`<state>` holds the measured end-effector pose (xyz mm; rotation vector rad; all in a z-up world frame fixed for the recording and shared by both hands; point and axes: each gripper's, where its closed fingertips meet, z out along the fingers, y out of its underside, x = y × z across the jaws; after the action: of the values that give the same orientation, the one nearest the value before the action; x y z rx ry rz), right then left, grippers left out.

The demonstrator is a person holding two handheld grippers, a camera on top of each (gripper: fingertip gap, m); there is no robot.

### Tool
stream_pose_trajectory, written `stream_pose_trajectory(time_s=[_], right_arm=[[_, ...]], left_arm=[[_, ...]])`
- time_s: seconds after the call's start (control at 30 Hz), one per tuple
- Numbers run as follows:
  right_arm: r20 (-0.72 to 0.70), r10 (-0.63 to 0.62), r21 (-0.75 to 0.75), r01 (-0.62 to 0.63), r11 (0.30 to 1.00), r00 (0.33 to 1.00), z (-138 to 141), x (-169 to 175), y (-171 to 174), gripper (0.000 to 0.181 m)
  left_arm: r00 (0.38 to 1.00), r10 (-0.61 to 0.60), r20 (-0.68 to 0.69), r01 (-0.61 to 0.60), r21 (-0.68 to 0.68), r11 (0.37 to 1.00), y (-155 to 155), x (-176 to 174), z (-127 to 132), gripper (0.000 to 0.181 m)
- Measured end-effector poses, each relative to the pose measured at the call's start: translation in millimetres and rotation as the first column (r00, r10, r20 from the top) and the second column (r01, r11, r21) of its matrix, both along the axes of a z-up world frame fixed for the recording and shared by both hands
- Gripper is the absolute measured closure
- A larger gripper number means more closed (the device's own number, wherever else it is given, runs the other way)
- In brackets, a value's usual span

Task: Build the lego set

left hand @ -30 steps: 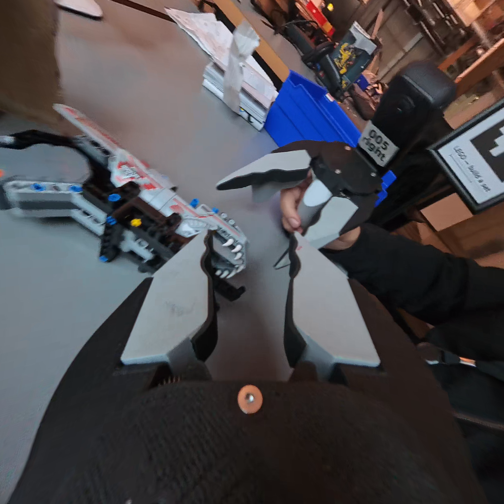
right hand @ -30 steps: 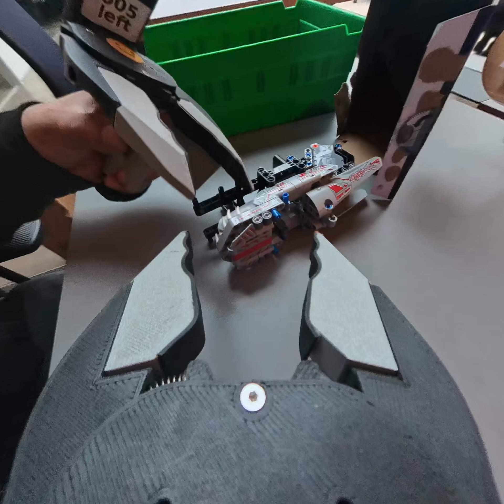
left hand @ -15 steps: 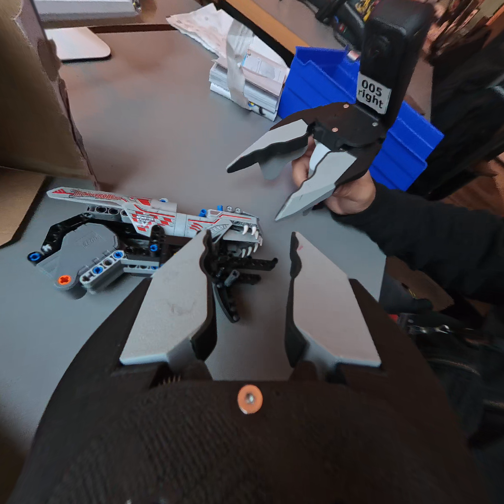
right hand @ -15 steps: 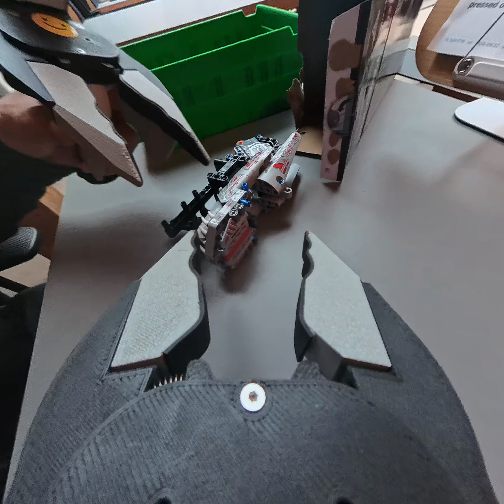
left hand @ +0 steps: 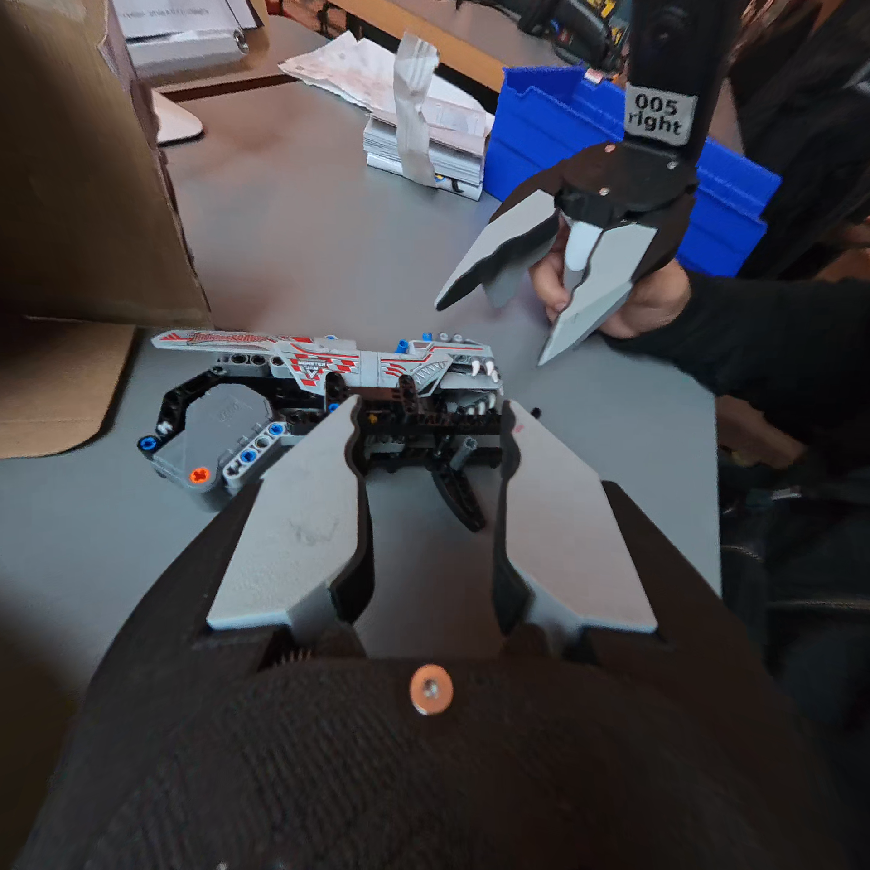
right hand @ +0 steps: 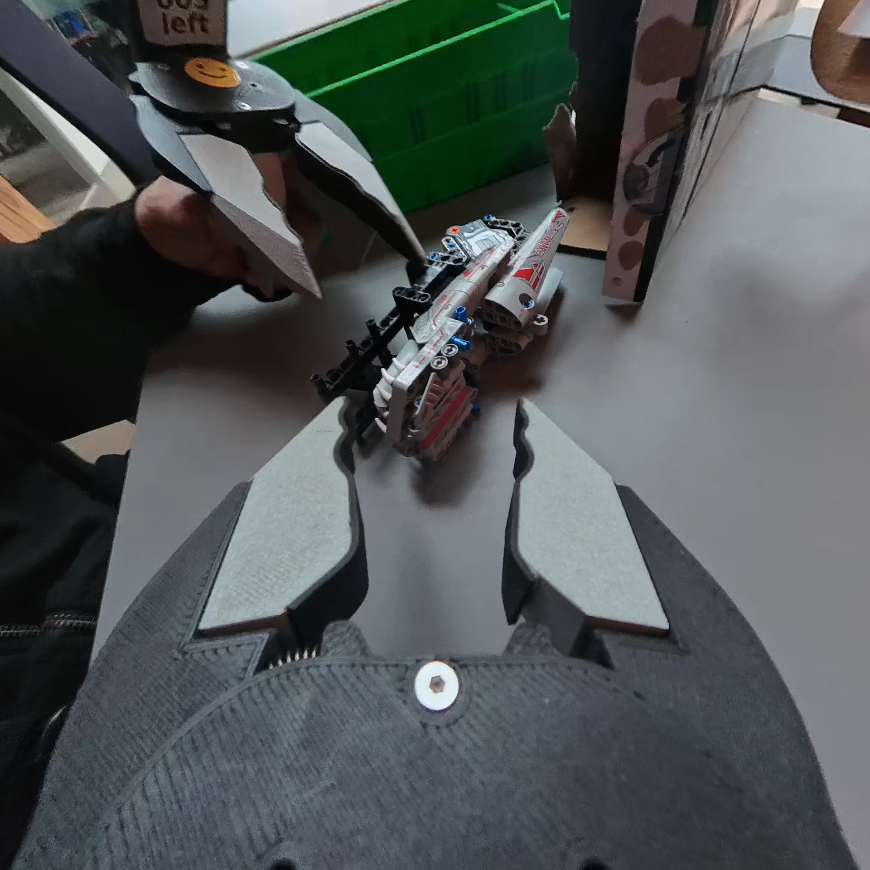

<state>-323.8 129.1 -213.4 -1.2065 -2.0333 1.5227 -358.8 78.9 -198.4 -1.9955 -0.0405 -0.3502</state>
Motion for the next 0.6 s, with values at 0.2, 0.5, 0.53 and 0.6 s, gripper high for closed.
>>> stream_pose_trajectory(time_s=[0.2, 0.5, 0.53, 0.6], right_arm=[[-0.002, -0.001, 0.035, 0.001, 0.999, 1.0, -3, 1, -4, 0.109], [0.079, 0.101, 0.001, -0.101, 0.995, 0.992, -10, -9, -27, 0.099], [0.119, 0.122, 0.0, -0.123, 0.992, 0.985, -15, -8, -29, 0.1], [0.151, 0.162, 0.007, -0.165, 0.986, 0.975, -20, -4, -34, 0.112]], left_arm=[[0.998, 0.031, -0.051, -0.034, -0.058, 0.998, -4, -1, -3, 0.128], [0.98, 0.193, 0.048, -0.183, -0.158, 0.97, 3, -18, -7, 0.101], [0.979, 0.187, 0.08, -0.172, -0.172, 0.97, 7, -17, -9, 0.096], [0.973, 0.204, 0.111, -0.179, -0.205, 0.962, 11, -20, -15, 0.108]])
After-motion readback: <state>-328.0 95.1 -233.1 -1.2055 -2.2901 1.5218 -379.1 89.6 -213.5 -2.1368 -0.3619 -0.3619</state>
